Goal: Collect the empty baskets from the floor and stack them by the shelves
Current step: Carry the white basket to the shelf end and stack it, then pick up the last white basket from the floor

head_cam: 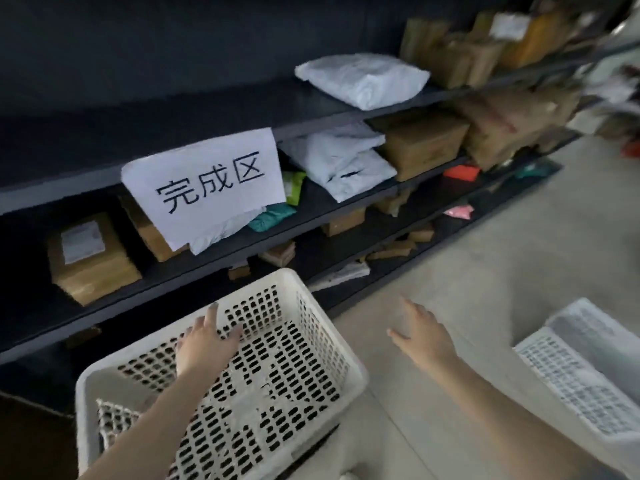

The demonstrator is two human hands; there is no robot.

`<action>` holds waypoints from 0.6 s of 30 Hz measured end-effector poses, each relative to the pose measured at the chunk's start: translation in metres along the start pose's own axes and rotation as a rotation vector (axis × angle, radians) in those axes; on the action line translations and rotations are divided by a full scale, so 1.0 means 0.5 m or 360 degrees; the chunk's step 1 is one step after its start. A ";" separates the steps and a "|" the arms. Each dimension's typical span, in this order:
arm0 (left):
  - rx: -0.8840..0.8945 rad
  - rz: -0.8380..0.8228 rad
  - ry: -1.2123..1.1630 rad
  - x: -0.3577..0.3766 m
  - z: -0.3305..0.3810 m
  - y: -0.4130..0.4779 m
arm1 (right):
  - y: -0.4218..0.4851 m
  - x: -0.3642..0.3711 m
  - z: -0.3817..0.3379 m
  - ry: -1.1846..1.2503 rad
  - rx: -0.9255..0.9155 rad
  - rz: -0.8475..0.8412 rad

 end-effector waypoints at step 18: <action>0.1264 -0.0482 0.0037 0.407 0.960 -0.515 | -0.541 -0.273 0.801 0.0067 0.1063 0.0420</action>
Point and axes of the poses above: each hand's wrist, its own y-axis towards the middle knuckle, its own x-axis out of the palm, z = x × y, the point moved 10 cm from there along y, towards the middle knuckle, and after that the axes turned 8 degrees about -x, right-handed, at the moved point
